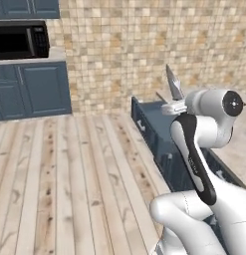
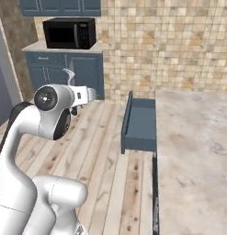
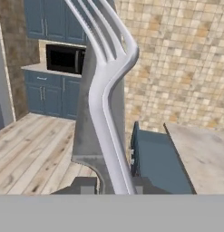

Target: Pick up the metallic utensils from the counter and place them in the open drawer. Make sure not to pick up any wooden utensils.

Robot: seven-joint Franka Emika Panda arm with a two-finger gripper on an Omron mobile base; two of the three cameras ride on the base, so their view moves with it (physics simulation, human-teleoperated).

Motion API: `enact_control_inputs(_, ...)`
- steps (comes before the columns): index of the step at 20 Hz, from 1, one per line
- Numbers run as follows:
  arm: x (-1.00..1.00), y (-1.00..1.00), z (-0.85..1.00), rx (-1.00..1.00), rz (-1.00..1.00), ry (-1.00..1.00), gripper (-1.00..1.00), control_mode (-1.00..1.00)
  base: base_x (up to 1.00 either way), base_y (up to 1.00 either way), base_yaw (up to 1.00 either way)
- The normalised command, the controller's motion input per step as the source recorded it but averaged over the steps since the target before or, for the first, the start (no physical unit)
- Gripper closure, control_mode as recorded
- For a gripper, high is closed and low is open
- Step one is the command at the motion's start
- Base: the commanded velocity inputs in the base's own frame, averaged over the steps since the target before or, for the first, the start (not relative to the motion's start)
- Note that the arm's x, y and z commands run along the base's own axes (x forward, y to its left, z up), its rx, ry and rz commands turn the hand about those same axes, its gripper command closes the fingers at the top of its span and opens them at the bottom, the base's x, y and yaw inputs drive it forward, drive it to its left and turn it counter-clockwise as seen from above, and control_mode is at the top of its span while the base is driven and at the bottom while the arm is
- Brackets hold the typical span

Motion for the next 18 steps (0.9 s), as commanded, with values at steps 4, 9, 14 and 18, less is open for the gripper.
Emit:
enact_control_inputs(4,0.0,0.0,0.0,0.0,0.0,0.0,1.0,1.0,0.99,0.11,-0.02)
enact_control_inputs(9,0.0,0.0,0.0,0.0,0.0,0.0,1.0,1.0,0.75,-0.44,0.0)
enact_control_inputs(14,0.0,0.0,0.0,0.0,0.0,0.0,1.0,1.0,0.42,-0.09,-0.04)
enact_control_inputs(18,0.0,0.0,0.0,0.0,0.0,0.0,1.0,1.0,0.19,0.0,-0.14)
